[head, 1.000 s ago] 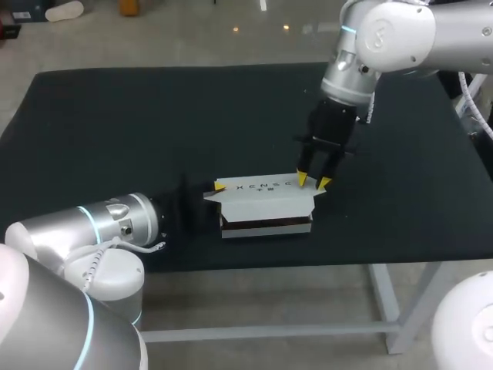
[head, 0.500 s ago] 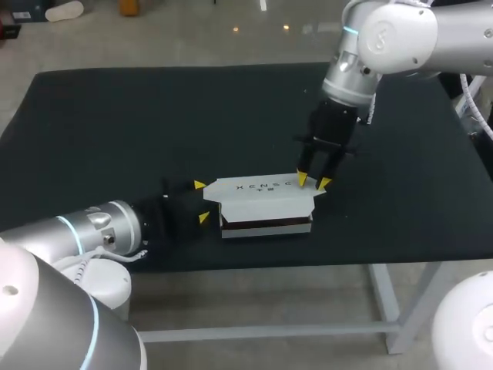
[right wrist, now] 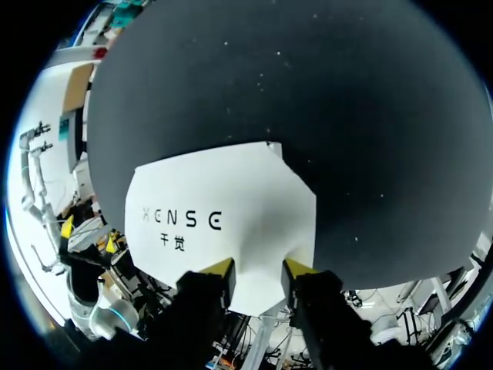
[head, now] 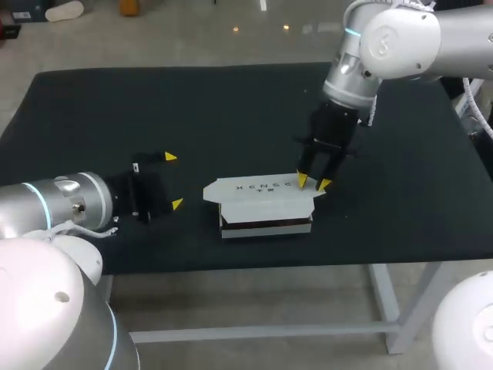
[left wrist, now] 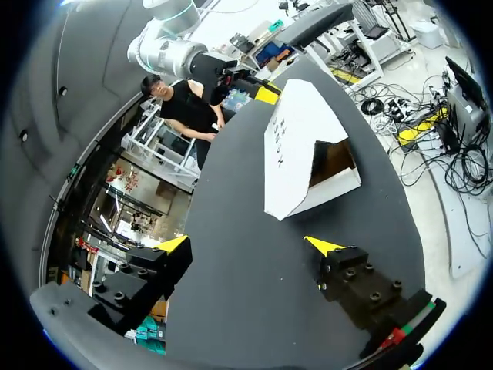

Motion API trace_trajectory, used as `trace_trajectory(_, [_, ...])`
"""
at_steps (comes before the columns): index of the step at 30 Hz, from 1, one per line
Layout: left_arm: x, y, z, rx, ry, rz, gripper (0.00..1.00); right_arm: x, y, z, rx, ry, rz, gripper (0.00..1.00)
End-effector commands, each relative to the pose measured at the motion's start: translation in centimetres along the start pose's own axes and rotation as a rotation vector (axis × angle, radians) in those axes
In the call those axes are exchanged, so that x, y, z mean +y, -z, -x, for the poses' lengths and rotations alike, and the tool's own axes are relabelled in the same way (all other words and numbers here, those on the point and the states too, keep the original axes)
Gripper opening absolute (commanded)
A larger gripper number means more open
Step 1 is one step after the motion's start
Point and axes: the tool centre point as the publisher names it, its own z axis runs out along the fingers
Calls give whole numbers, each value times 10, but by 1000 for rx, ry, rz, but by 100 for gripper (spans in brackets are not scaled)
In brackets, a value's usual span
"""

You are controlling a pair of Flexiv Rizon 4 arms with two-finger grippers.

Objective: Assemble the packaging by folding the flat box into shape, placing the metal phone stand inside, and closing the box properly

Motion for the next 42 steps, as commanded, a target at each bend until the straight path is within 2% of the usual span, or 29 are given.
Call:
trace_trajectory(1, [-8, -10, 12, 473, 93, 208, 100, -3, 0, 0, -2, -1, 9, 42])
trace_trajectory(12, [-8, -10, 12, 473, 93, 208, 100, -3, -5, 0, 11, 3, 12, 42])
trace_trajectory(14, [-7, -13, 18, 508, 181, 144, 100, -3, -6, -1, 6, 3, 12, 42])
trace_trajectory(17, [-11, -18, 28, 557, 383, 160, 100, -4, -6, -1, 0, 1, 15, 42])
trace_trajectory(19, [-14, -20, 37, 617, 515, 197, 100, -4, -6, -1, 1, -1, 16, 41])
trace_trajectory(20, [-15, -22, 43, 671, 599, 216, 100, -4, -7, -1, 1, -2, 16, 41])
trace_trajectory(21, [-15, -24, 46, 714, 691, 275, 100, -4, -7, 0, 2, -3, 16, 41])
trace_trajectory(22, [-16, -30, 50, 694, 835, 372, 100, -4, -7, 0, 3, -4, 16, 41])
trace_trajectory(23, [-18, -33, 49, 644, 853, 460, 100, -3, -8, 0, 4, -5, 16, 41])
trace_trajectory(34, [-18, -33, 49, 644, 853, 460, 100, -3, -8, 3, 7, -8, 22, 41])
trace_trajectory(35, [-19, -33, 52, 672, 905, 470, 100, -4, -7, 3, 8, -7, 26, 41])
trace_trajectory(36, [-19, -34, 55, 663, 975, 479, 100, -4, -7, 3, 9, -7, 30, 41])
trace_trajectory(38, [-21, -38, 62, 699, 1158, 512, 100, -5, -6, 3, 11, -5, 34, 41])
trace_trajectory(39, [-22, -41, 66, 696, 1277, 558, 100, -5, -6, 3, 12, -5, 35, 41])
trace_trajectory(40, [-22, -46, 71, 661, 1442, 631, 100, -5, -7, 3, 12, -5, 36, 41])
trace_trajectory(41, [-22, -54, 72, 522, 1538, 742, 100, -5, -7, 3, 13, -4, 37, 41])
trace_trajectory(42, [-22, -54, 72, 522, 1538, 742, 100, -5, -7, 2, 13, -3, 37, 41])
